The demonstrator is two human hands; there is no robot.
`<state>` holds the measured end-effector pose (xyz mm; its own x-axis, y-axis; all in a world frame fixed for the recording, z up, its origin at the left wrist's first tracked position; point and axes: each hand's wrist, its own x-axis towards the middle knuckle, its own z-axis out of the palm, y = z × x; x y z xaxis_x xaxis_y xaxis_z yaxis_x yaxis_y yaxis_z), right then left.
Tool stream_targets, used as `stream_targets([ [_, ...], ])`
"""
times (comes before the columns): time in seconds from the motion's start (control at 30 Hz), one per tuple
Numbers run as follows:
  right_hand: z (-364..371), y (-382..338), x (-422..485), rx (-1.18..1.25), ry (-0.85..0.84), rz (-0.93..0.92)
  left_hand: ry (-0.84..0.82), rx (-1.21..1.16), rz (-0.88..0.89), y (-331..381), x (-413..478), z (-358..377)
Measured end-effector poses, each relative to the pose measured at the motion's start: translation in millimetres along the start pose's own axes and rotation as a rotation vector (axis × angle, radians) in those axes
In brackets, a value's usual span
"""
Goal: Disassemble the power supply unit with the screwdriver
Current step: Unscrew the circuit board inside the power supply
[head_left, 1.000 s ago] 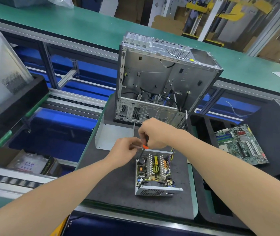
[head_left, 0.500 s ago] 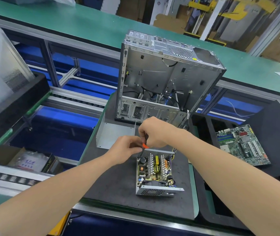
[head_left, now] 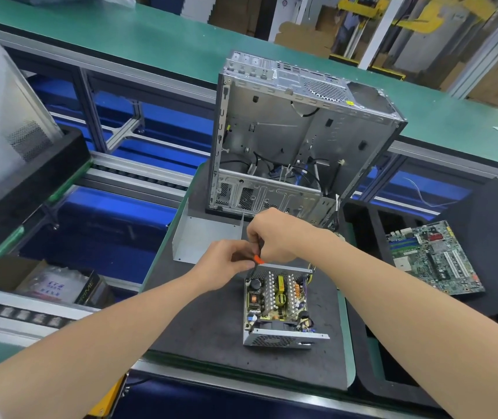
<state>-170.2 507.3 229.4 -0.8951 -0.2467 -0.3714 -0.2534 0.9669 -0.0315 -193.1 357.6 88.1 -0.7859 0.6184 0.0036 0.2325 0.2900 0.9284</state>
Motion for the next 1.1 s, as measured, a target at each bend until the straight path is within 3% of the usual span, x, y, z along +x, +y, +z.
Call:
stream_targets([
  [0.77,0,-3,4,0.025,0.002,-0.030,-0.037,-0.087,-0.023,-5,5,1],
  [0.83,-4,2,3,0.087,0.049,-0.026,-0.018,-0.135,-0.024,-5,5,0],
  [0.93,6,11,-1,0.284,0.253,0.028,0.006,-0.135,0.006,-5,4,1],
  [1.1,61,13,-7,0.582,0.453,0.075,0.016,-0.224,-0.025,-2,3,3],
])
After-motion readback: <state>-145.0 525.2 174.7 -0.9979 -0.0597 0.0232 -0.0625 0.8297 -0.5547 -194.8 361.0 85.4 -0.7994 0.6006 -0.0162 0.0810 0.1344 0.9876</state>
